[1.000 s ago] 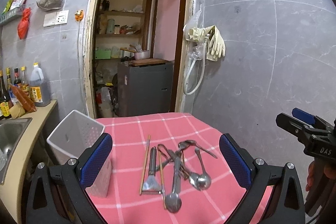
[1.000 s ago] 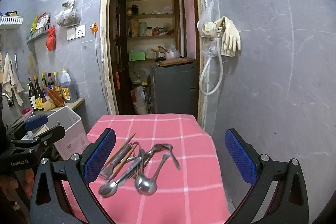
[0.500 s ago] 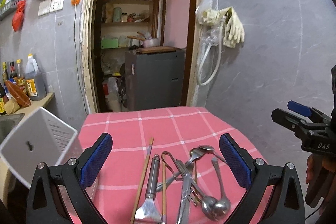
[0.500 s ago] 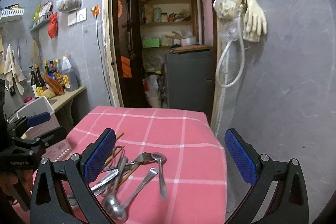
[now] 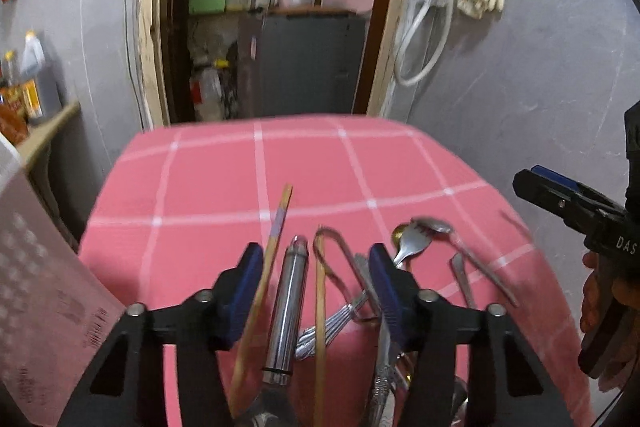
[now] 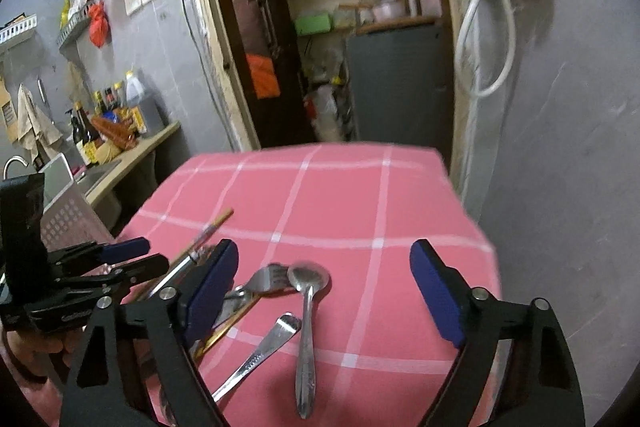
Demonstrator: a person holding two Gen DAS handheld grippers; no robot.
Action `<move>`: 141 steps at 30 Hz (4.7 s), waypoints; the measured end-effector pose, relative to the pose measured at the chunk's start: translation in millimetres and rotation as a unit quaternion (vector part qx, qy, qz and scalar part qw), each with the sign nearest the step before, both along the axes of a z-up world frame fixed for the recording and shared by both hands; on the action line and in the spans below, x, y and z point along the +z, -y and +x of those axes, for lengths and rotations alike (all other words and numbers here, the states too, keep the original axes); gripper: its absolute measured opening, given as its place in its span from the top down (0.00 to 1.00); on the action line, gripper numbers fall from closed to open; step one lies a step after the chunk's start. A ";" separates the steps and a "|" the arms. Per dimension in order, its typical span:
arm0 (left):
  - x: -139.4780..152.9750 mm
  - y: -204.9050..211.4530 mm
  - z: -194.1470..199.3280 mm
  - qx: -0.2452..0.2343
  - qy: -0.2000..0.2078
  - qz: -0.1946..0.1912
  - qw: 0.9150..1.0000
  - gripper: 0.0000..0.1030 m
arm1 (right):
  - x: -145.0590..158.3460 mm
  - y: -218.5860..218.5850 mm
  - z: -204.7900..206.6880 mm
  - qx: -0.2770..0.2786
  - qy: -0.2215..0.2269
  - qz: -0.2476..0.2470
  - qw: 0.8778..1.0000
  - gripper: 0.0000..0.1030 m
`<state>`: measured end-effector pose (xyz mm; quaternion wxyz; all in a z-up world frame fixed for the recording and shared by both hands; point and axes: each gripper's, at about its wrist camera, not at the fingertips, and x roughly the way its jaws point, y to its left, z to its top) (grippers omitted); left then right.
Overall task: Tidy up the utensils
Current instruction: 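Grasp the metal peeler with the left tool while the right tool grasps a thin knife, then carry the peeler and knife into the white holder and open both tools, then move both tools back over the utensil pile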
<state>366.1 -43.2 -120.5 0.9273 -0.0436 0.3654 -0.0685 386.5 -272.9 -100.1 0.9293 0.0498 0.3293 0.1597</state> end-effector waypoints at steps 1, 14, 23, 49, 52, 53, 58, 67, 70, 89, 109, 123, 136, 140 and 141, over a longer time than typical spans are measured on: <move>-4.1 -0.7 3.4 0.003 -0.010 0.000 1.000 0.58 | -6.8 -2.6 4.6 0.005 -0.011 -0.001 1.000 0.24; -33.5 -6.7 18.3 -0.006 -0.082 0.019 0.996 0.81 | -61.8 -37.7 34.1 0.045 -0.111 -0.061 0.991 0.52; -33.1 -6.0 39.0 -0.023 -0.146 0.023 0.989 0.81 | -61.2 -52.6 46.2 0.068 -0.131 -0.139 0.979 0.52; 53.1 -40.4 -20.8 -0.050 -0.112 -0.026 0.992 0.83 | 34.9 -1.7 -28.8 -0.012 -0.118 0.048 0.992 0.96; 75.8 -49.9 -41.7 -0.051 -0.085 -0.032 0.995 0.83 | 52.1 -13.9 -49.0 -0.009 -0.085 0.092 0.992 0.96; 81.6 -50.8 -43.1 -0.049 -0.078 -0.036 0.995 0.83 | 60.9 -20.2 -54.4 -0.004 -0.070 0.108 0.992 0.96; 132.9 -79.8 -64.5 -0.036 -0.014 -0.055 0.998 0.83 | 98.0 -61.5 -70.1 0.023 -0.002 0.179 0.984 0.96; 230.1 -141.8 -98.3 -0.004 0.088 -0.028 0.996 0.83 | 155.4 -150.4 -61.3 0.070 0.079 0.301 0.948 0.96; 248.4 -162.9 -100.1 0.015 0.107 -0.012 0.994 0.83 | 162.5 -189.3 -55.0 0.089 0.097 0.318 0.939 0.96; 219.7 -200.9 -97.0 0.047 0.172 -0.024 0.984 0.83 | 78.0 -277.9 -10.2 0.137 0.073 0.289 0.945 0.96; 185.9 -184.2 -103.6 0.063 0.187 0.018 0.980 0.83 | 60.2 -265.0 -3.4 0.156 0.058 0.275 0.947 0.96; 157.1 -185.7 -113.3 0.059 0.139 -0.005 0.989 0.82 | 68.8 -247.9 -30.2 0.196 0.060 0.185 0.961 0.68; 165.9 -181.0 -129.5 0.062 0.160 -0.037 0.985 0.53 | 99.6 -201.9 -60.5 0.108 0.098 0.167 0.975 0.39; 168.5 -166.6 -135.1 0.068 0.175 -0.032 0.982 0.24 | 116.4 -172.1 -78.1 0.054 0.127 0.136 0.981 0.23; 168.4 -161.6 -136.9 0.071 0.180 -0.030 0.981 0.21 | 120.7 -163.2 -85.0 0.039 0.136 0.123 0.982 0.18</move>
